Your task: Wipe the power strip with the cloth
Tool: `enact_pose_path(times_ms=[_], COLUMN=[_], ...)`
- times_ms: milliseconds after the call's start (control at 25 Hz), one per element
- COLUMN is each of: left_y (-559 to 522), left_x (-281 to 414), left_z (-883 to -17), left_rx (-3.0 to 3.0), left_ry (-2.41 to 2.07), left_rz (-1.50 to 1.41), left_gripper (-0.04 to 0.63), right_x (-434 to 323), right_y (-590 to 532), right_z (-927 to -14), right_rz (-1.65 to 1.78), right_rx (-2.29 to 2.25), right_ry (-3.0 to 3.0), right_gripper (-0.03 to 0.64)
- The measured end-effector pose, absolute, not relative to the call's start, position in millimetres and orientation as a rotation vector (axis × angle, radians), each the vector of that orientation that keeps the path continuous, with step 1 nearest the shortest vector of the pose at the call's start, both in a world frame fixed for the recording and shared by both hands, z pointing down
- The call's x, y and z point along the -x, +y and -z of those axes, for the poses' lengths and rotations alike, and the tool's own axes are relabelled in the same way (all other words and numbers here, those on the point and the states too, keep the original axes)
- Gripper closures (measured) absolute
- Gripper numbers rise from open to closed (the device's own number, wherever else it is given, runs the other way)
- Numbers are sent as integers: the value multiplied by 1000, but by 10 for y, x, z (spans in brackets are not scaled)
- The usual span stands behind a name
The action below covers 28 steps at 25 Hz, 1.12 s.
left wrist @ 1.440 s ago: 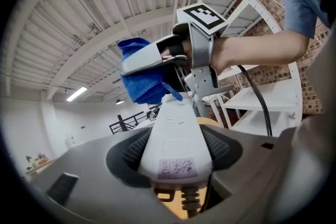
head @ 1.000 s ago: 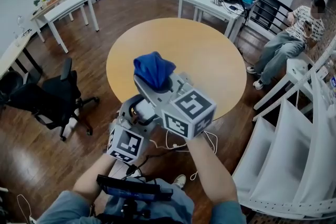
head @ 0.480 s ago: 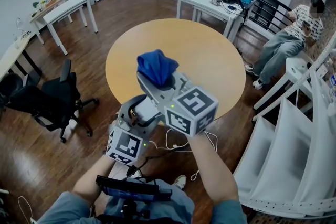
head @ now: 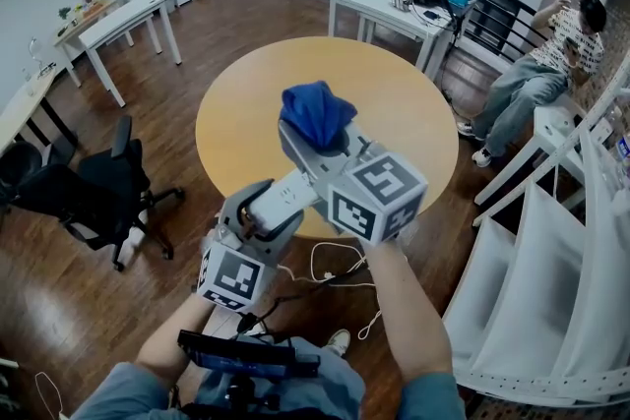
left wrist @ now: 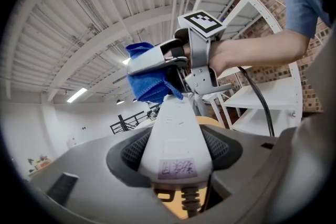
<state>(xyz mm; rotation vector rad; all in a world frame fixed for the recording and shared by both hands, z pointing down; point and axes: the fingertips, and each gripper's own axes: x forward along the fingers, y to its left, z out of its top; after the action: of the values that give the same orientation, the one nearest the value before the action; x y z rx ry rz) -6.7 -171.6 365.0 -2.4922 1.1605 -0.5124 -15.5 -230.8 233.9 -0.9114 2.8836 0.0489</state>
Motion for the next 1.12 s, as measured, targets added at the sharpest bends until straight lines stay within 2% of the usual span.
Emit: enact_pose_path(times_ms=[1120], left_y=[-1662], left_x=[84], left_z=[-3612], left_rx=[2490], left_ry=[1151], left_rz=[506], left_gripper=[310], right_x=[-709], right_y=[-2682], right_z=[-2142], right_rz=[-102], right_rx=[1208], right_ry=[2684], right_gripper=[555])
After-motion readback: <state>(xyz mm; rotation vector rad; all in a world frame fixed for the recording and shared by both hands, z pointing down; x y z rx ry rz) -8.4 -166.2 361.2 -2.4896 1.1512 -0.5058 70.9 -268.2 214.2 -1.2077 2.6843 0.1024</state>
